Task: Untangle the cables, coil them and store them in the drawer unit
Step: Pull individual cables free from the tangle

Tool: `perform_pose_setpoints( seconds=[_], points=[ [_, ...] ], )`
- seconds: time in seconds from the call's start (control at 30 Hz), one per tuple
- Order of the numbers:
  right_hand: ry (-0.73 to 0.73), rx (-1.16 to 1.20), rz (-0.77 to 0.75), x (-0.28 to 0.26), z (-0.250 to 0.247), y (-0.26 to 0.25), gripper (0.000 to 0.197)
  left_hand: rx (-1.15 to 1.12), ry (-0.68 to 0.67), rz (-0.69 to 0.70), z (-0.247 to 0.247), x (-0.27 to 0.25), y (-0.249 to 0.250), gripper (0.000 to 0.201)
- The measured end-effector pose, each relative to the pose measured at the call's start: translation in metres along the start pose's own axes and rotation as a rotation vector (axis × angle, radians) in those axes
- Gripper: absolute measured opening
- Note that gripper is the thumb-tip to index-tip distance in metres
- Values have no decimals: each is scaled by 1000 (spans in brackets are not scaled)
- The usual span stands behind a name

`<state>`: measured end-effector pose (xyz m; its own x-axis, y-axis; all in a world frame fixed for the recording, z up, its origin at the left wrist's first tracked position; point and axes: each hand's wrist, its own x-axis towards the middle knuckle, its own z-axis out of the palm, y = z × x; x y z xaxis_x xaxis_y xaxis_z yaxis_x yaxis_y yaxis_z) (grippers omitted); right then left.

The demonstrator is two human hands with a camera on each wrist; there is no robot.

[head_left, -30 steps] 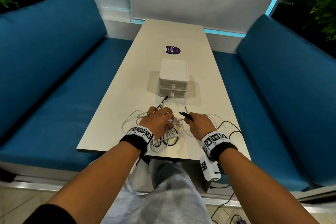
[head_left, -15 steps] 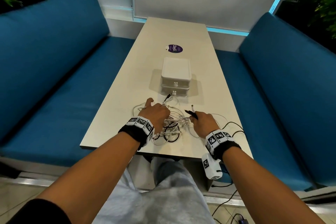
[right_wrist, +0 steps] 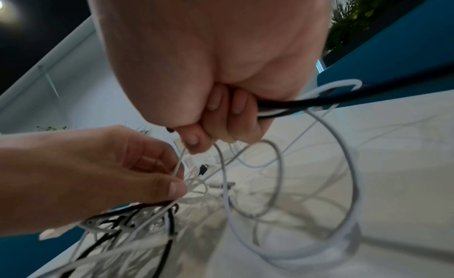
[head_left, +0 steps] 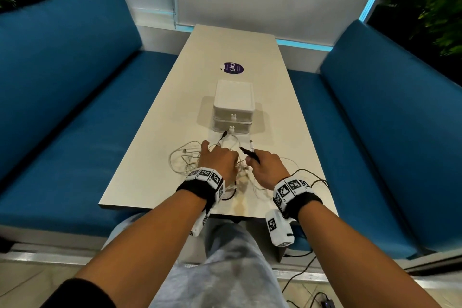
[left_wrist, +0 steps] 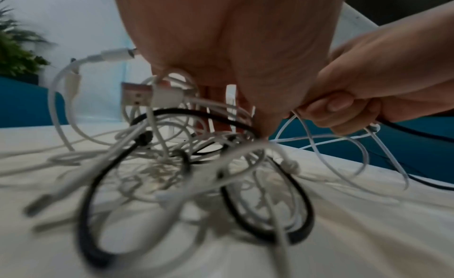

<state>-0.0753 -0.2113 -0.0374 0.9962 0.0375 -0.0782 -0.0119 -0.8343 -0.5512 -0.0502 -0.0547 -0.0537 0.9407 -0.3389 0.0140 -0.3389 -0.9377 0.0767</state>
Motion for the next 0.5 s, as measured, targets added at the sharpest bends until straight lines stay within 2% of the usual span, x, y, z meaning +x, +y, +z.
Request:
perform_pose_setpoints(
  seconds=[0.07,0.23,0.3,0.4,0.5],
  points=[
    [0,-4,25,0,1,2,24,13,-32,7,-2,-1,0,9],
    [16,-18,68,5,-1,8,22,116,-86,107,3,-7,-7,44],
    [15,-40,75,5,-4,11,22,123,-95,139,8,-8,-11,52],
    [-5,-92,74,7,-4,13,27,75,-99,138,13,-12,-16,48],
    [-11,-106,76,7,-2,13,27,33,15,117,16,-14,-14,42]
  ],
)
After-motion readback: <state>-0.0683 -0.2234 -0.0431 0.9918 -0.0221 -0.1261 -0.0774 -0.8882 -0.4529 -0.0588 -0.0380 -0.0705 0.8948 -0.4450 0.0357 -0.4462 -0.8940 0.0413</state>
